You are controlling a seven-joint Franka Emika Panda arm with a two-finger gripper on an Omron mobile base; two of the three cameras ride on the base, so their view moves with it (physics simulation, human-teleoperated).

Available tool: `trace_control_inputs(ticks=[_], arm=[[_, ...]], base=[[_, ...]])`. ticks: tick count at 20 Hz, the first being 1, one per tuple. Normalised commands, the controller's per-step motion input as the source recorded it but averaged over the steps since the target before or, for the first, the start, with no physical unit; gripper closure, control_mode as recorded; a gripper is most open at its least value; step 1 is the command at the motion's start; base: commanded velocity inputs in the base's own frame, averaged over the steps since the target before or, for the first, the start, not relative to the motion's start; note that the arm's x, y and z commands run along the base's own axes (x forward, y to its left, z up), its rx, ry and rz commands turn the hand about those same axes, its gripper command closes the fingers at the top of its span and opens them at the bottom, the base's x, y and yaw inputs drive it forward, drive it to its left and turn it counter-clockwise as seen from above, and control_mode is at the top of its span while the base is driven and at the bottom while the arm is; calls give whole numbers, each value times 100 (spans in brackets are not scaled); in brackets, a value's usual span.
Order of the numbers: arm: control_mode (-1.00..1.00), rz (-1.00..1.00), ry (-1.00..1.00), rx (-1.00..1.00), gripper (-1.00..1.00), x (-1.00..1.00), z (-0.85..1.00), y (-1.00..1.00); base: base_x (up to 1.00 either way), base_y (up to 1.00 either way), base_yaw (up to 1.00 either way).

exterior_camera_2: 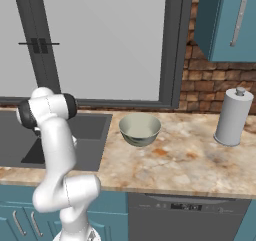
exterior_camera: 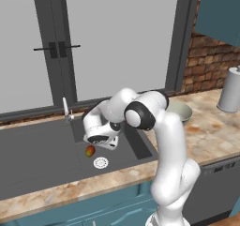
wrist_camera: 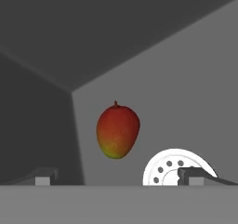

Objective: Pick the limes from the cabinet and place them in one bowl. Pick the mango from the sink and place it in the other bowl.

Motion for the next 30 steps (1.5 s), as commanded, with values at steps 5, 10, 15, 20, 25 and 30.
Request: trace_control_inputs(ticks=[5, 10, 15, 20, 25, 30], arm=[[-100, 0, 0, 0, -100, 18, -24, 7], [-100, 0, 0, 1, -100, 21, -25, 6], [-100, 0, 0, 1, -100, 25, -24, 7], [-100, 0, 0, 2, -100, 27, -24, 12], [-100, -1, 0, 2, -100, 30, -27, 14], [-100, -2, 0, 1, -100, 32, -34, 17]], base=[[0, 0, 0], [0, 0, 0], [0, 0, 0], [0, 0, 0], [0, 0, 0], [0, 0, 0]])
